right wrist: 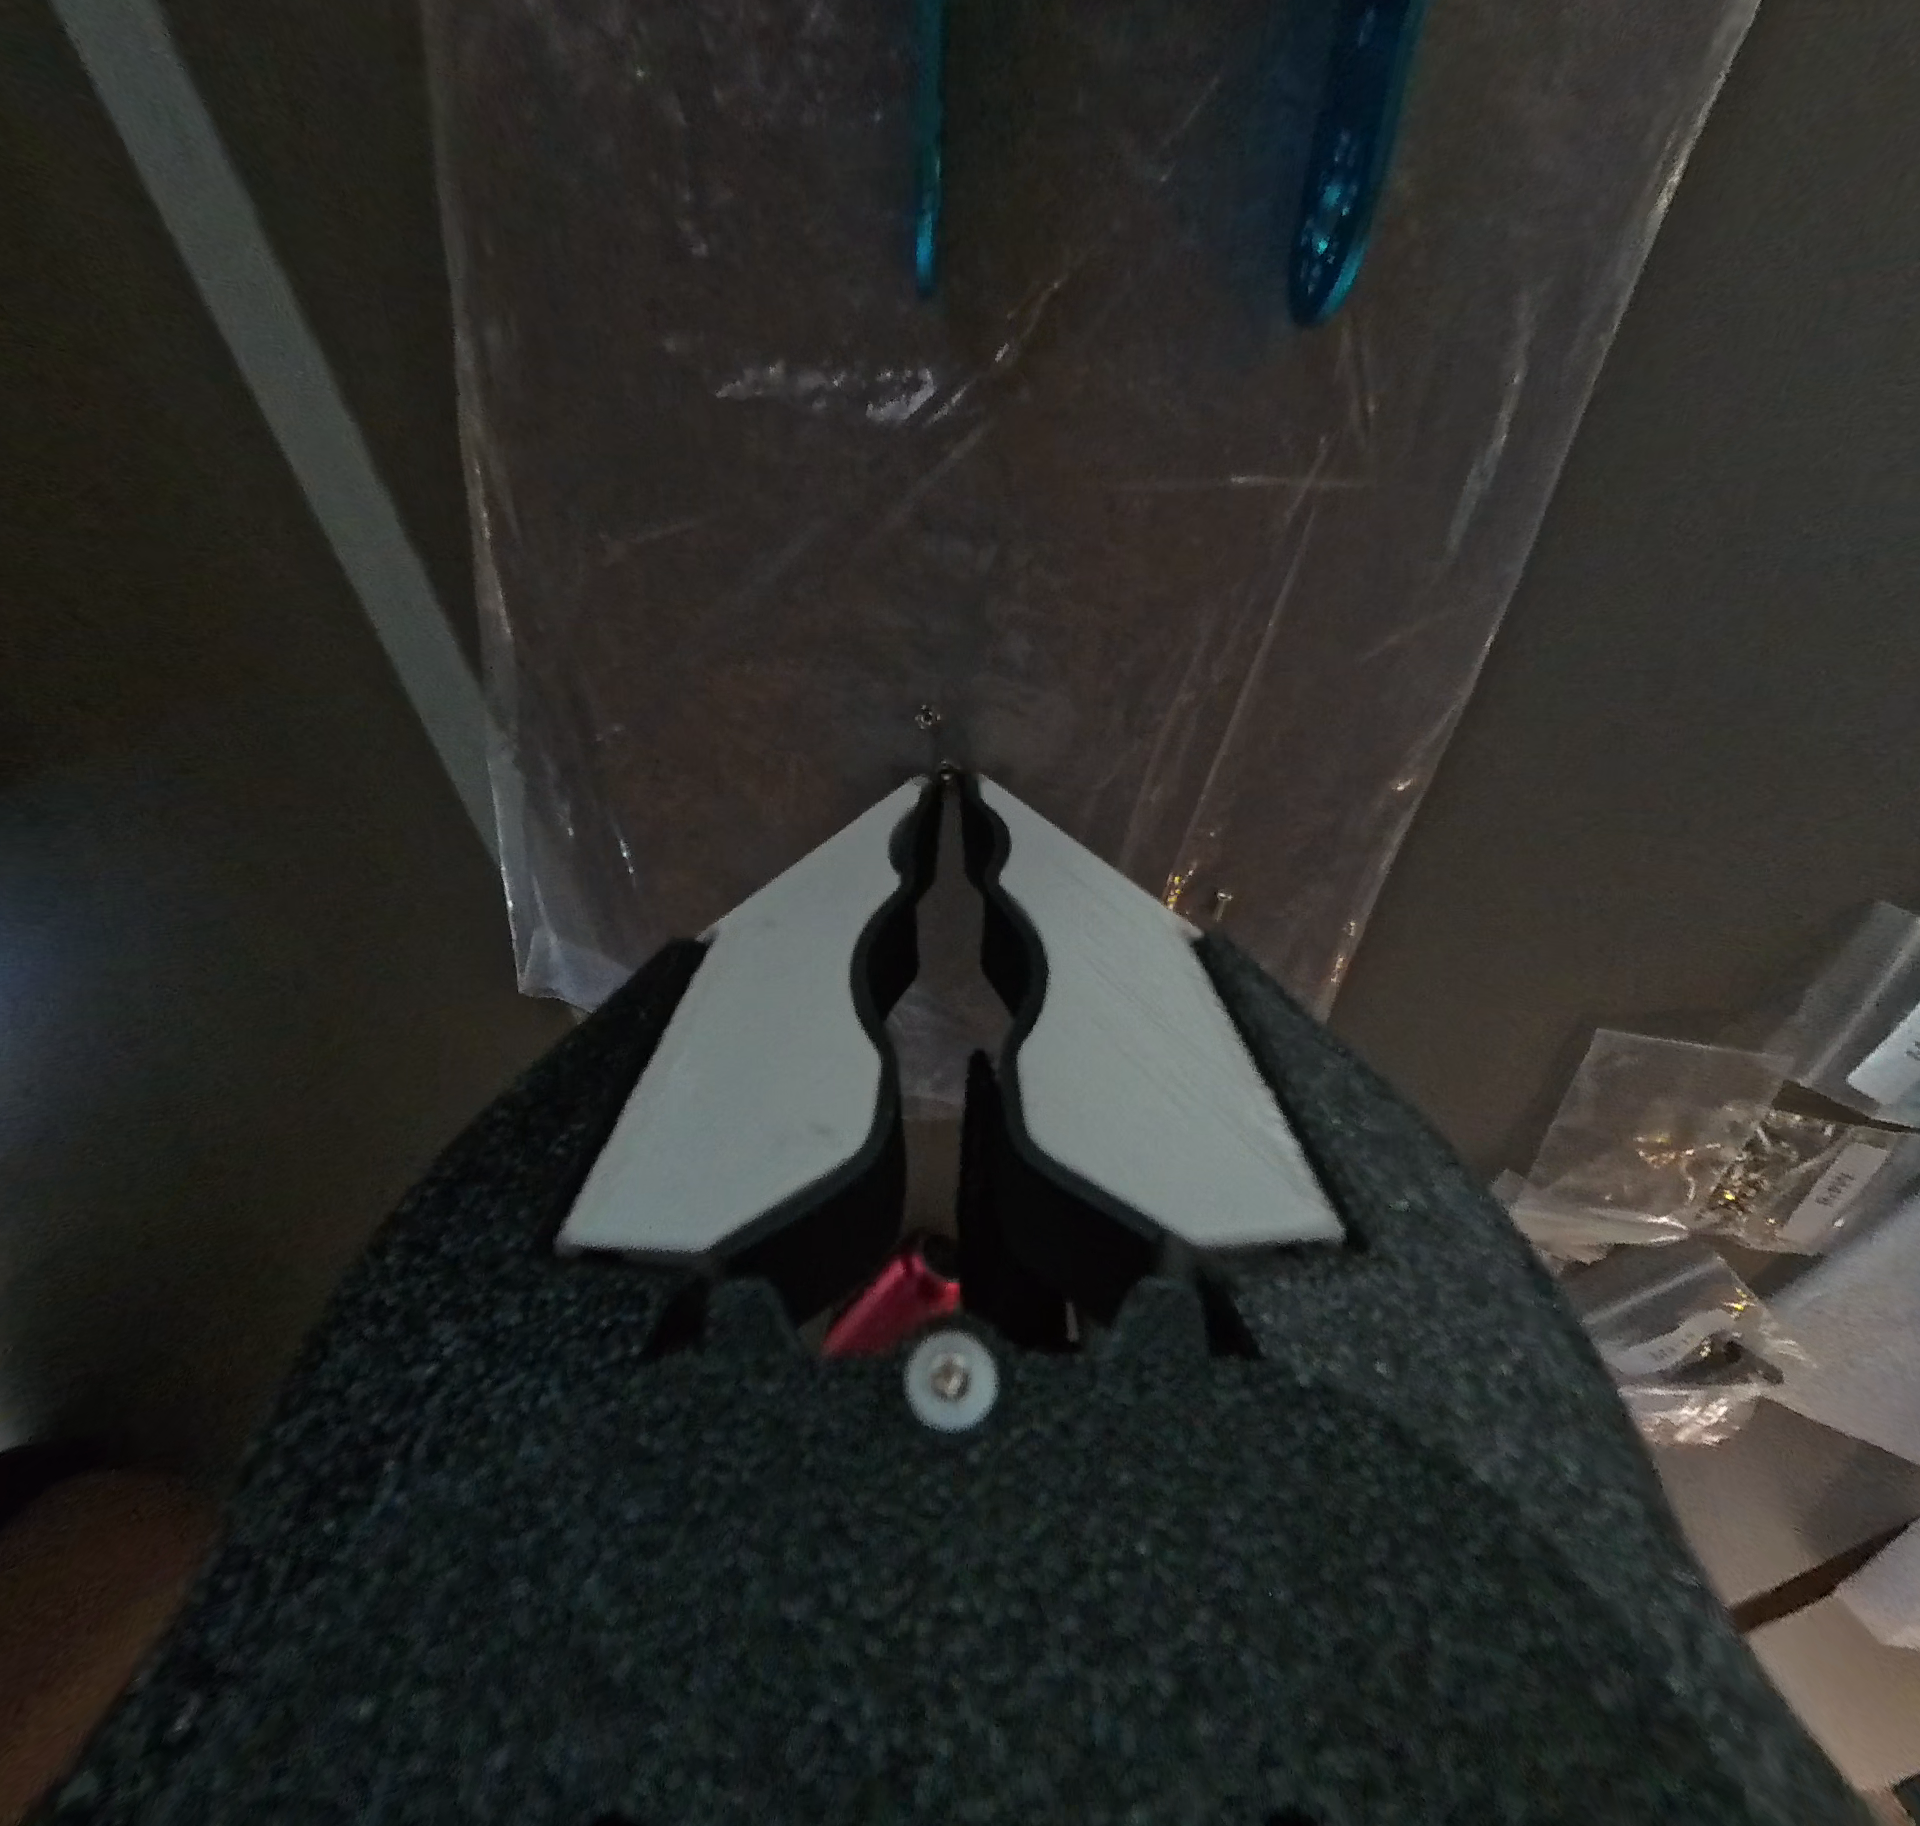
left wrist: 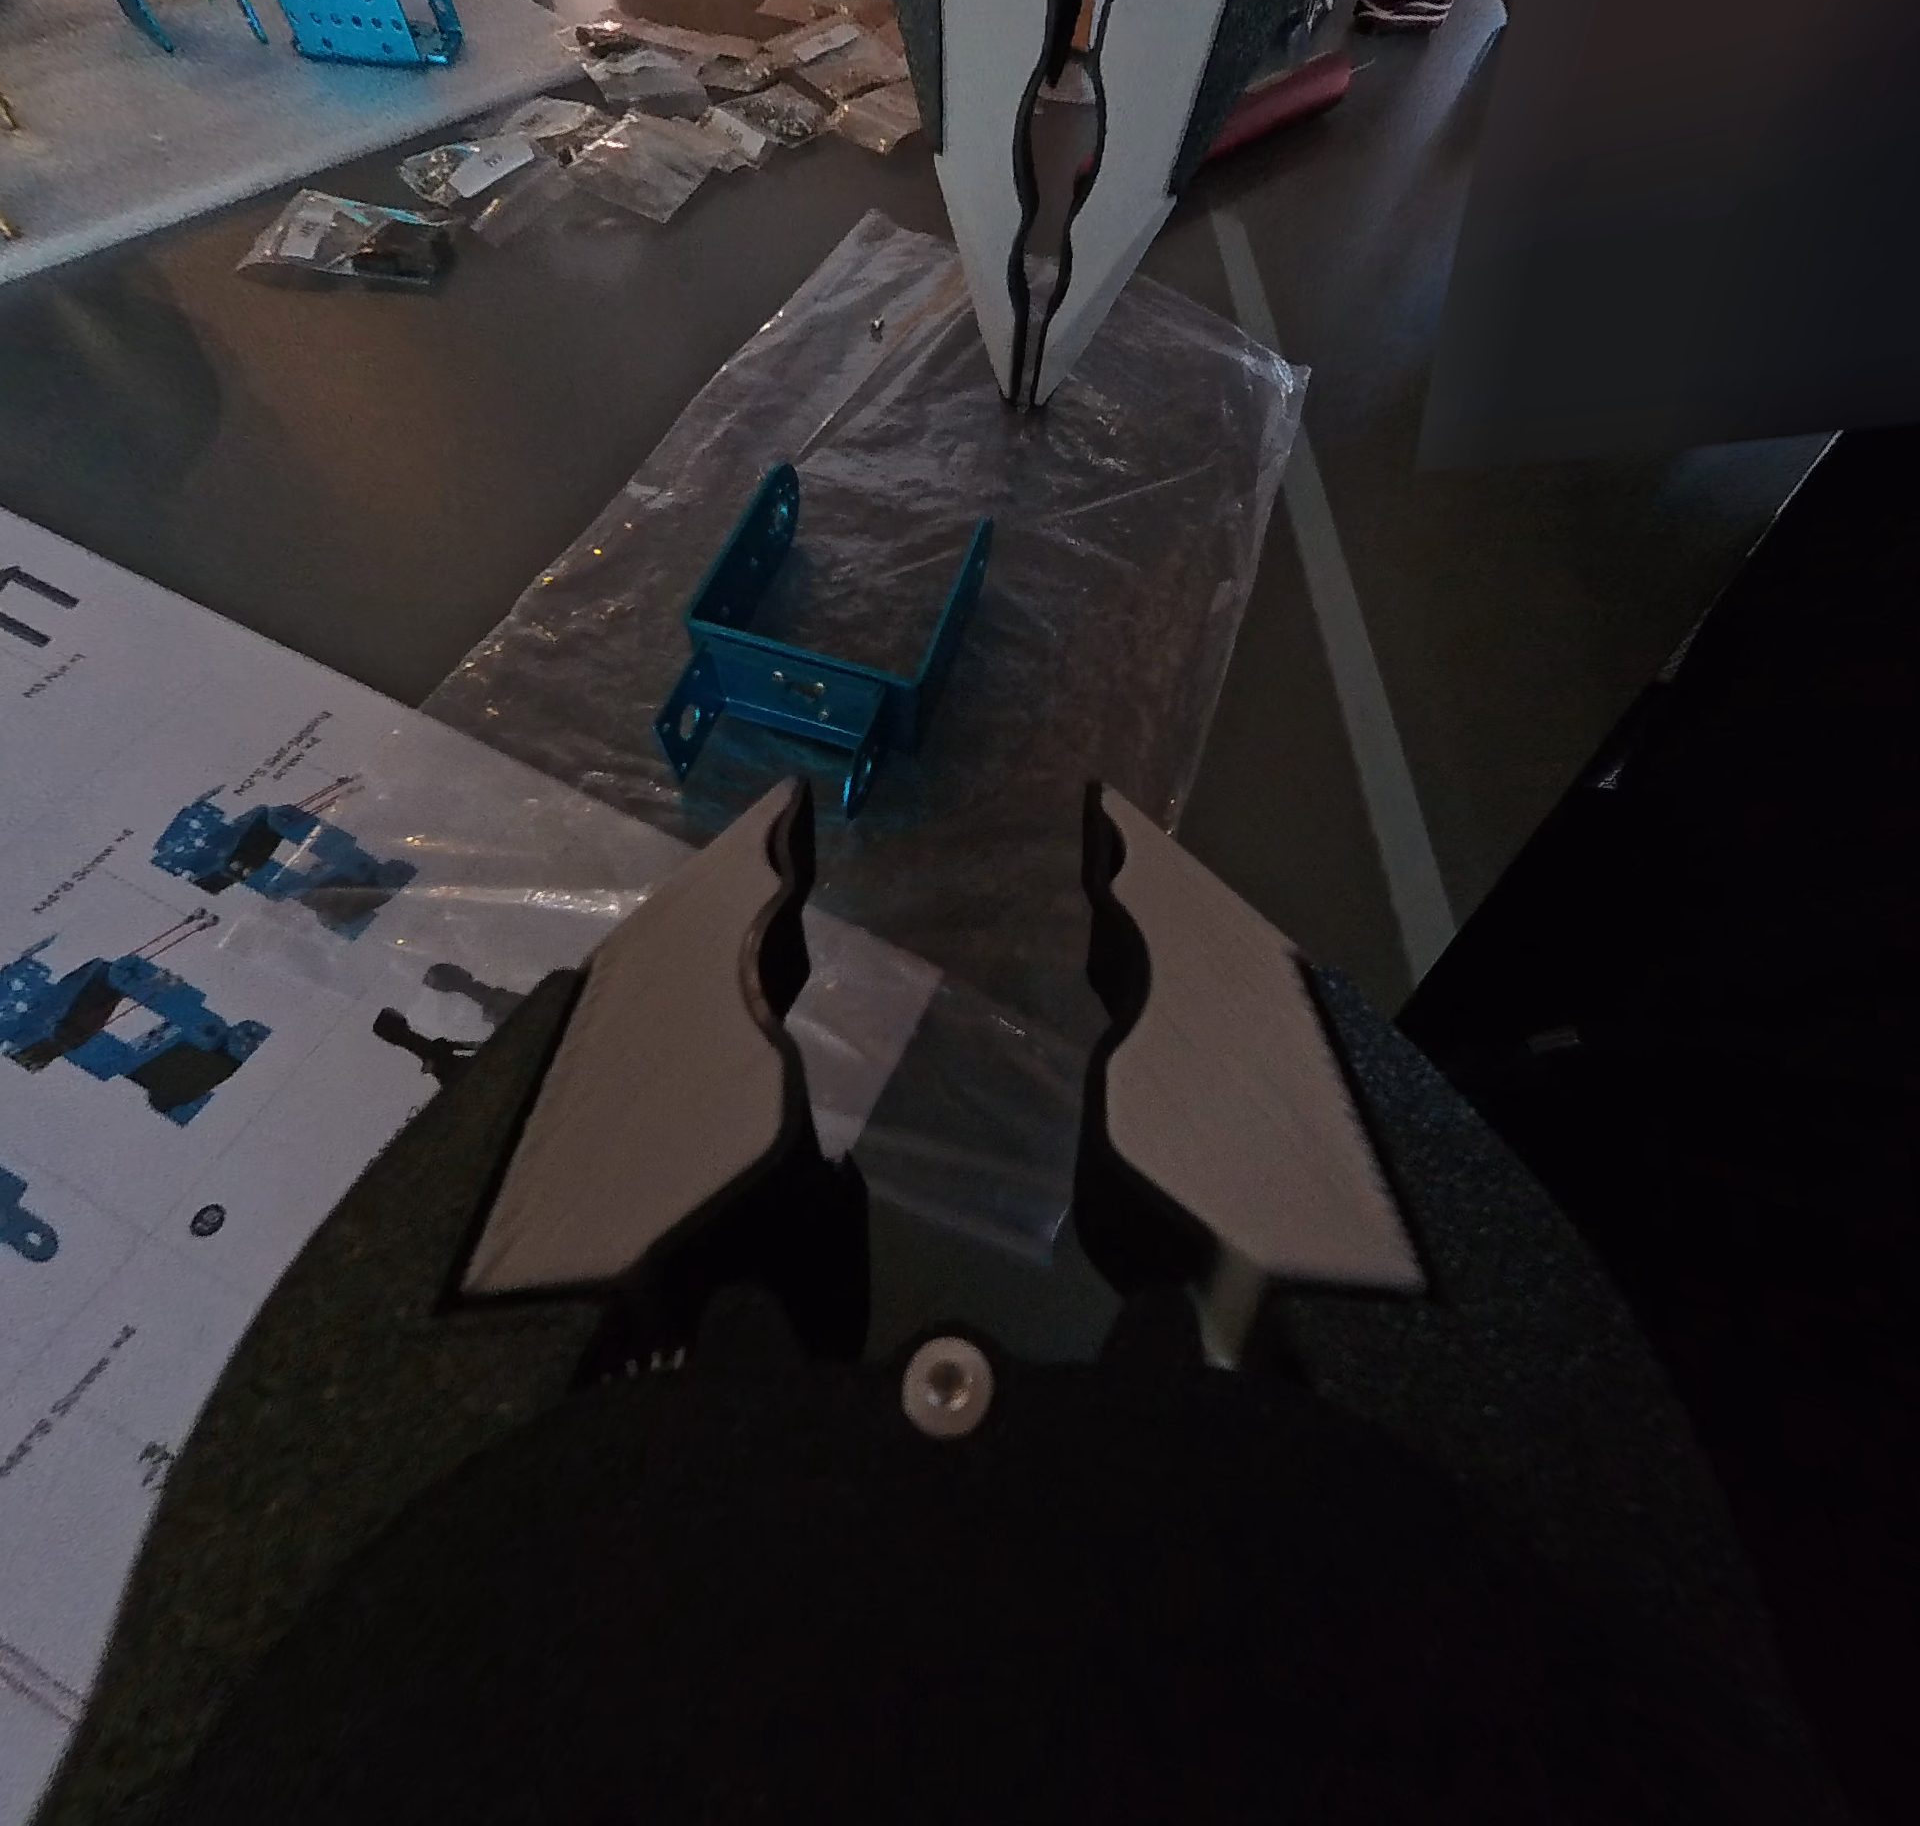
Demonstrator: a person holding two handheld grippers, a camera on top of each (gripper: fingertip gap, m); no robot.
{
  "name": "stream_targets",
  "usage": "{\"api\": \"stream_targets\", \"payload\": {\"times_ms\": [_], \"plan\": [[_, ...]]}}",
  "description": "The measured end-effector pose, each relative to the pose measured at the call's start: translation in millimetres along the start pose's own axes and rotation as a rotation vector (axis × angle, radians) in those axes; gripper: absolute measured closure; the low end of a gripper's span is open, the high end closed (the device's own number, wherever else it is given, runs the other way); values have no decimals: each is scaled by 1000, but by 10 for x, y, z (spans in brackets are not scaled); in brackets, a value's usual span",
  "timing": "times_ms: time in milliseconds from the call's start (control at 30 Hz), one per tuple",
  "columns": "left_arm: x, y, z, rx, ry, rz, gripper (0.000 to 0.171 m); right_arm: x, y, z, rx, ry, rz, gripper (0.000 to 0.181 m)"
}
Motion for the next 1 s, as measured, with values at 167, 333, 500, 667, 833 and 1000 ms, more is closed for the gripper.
{"api": "stream_targets", "payload": {"times_ms": [167, 333, 500, 667, 833, 1000], "plan": [[-17, -10, 5, -1, 0, -5, 121, -1, -11, -29, -9, -15, 1, 176], [-26, 0, 1, 4, -2, -6, 120, 5, 12, -45, 9, -33, -20, 175], [-28, 18, -18, 16, -13, -8, 121, 14, 65, -82, 8, -69, -76, 179], [-70, 54, -32, 21, -14, -24, 121, 20, 80, -96, 14, -67, -103, 179], [-103, 64, -17, 5, -8, -38, 121, 11, 0, -70, -68, -22, -22, 180], [-74, 69, -16, 4, -10, -28, 121, -34, 8, 13, -64, 70, -9, 181]]}}
Point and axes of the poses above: each gripper's, where its closed fingertips meet, x out along the fingers, z out of its underside, y = z × x across the jaws, the point moved 8 cm from there along -x, back along the fingers
